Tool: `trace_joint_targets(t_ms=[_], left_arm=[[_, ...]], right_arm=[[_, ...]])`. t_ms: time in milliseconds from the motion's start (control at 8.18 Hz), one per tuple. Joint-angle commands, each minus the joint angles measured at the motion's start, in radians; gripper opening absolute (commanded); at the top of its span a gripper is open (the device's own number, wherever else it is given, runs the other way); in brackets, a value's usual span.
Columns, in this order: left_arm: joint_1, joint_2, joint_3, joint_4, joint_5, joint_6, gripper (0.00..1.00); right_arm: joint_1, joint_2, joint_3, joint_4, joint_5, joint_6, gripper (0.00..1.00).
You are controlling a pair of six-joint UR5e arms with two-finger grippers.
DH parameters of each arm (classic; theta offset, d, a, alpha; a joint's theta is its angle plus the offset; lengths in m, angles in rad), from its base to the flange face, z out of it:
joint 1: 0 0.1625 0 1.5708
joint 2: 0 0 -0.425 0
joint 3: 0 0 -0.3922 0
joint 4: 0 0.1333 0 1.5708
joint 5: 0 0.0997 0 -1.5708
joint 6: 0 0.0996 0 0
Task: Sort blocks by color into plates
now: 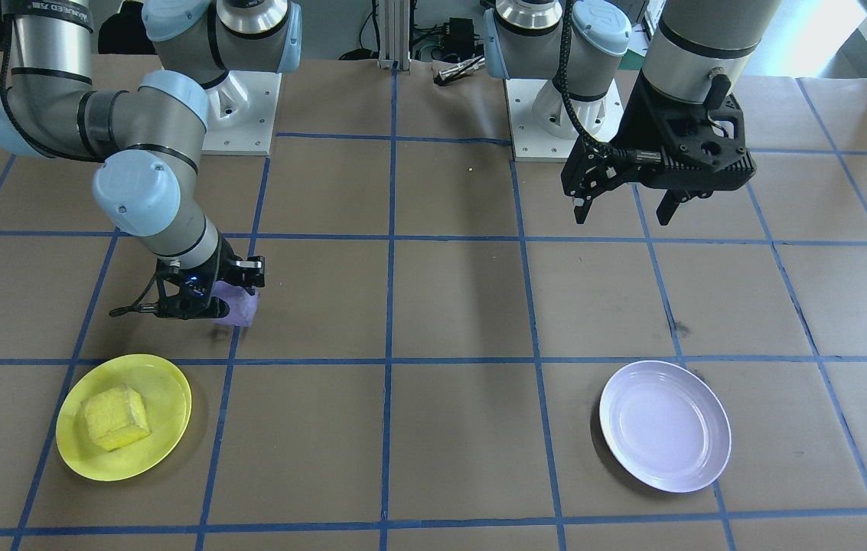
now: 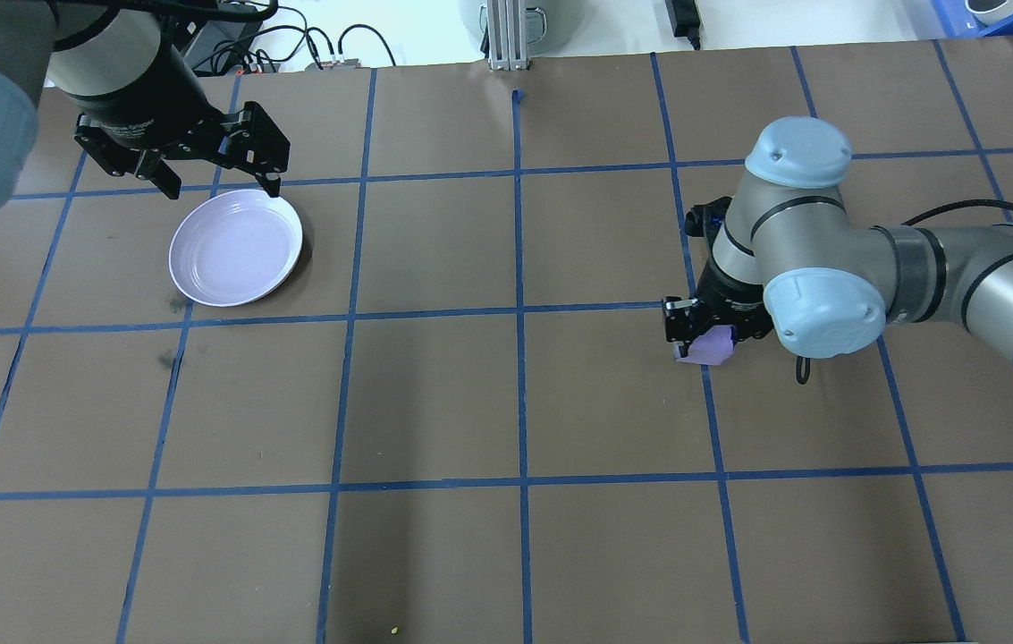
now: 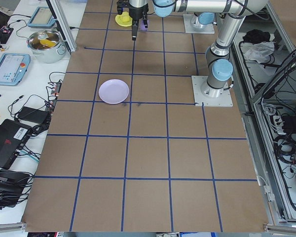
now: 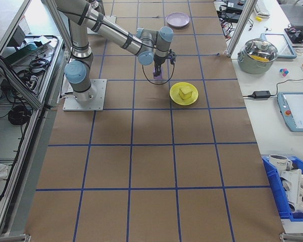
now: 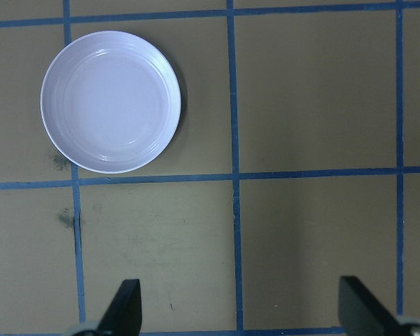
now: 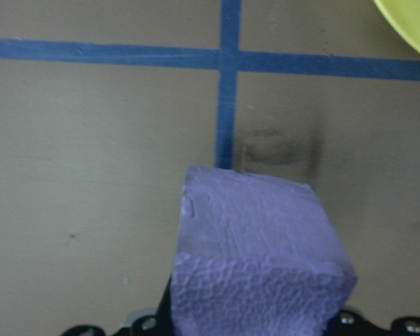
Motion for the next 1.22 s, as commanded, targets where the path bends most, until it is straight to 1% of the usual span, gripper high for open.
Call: trace_joint_targets(t_ms=[0, 122, 245, 367, 489, 612, 734, 856, 978, 1101], left_arm=[[0.000, -0.001, 0.001, 0.000, 0.001, 0.007, 1.00], [0.000, -0.001, 0.001, 0.000, 0.001, 0.007, 1.00], [0.001, 0.000, -0.001, 0.000, 0.002, 0.008, 1.00], [0.001, -0.003, -0.001, 0.000, 0.002, 0.008, 1.00], [0.001, -0.006, -0.001, 0.000, 0.002, 0.010, 1.00], [0.001, -0.006, -0.002, -0.001, 0.001, 0.008, 1.00], [0.001, -0.007, -0.002, -0.001, -0.001, -0.007, 1.00], [0.001, -0.007, -0.002, 0.000, -0.001, -0.004, 1.00], [0.001, -0.009, -0.002, -0.001, 0.001, 0.005, 1.00], [0.001, -0.009, -0.002, -0.001, 0.002, -0.003, 1.00]], right_arm=[[0.176, 0.003, -0.020, -0.138, 0.117, 0.311, 0.39], [0.253, 0.003, -0.023, -0.191, 0.119, 0.371, 0.40], [0.322, 0.021, -0.037, -0.211, 0.121, 0.389, 0.41], [0.386, 0.058, -0.078, -0.237, 0.121, 0.403, 0.42], [0.466, 0.116, -0.124, -0.271, 0.122, 0.442, 0.42], [0.541, 0.185, -0.165, -0.332, 0.119, 0.491, 0.44], [0.584, 0.242, -0.193, -0.370, 0.110, 0.516, 0.53], [0.595, 0.247, -0.204, -0.368, 0.098, 0.525, 0.71], [0.599, 0.244, -0.196, -0.360, 0.093, 0.527, 0.99], [0.599, 0.233, -0.193, -0.359, 0.084, 0.527, 1.00]])
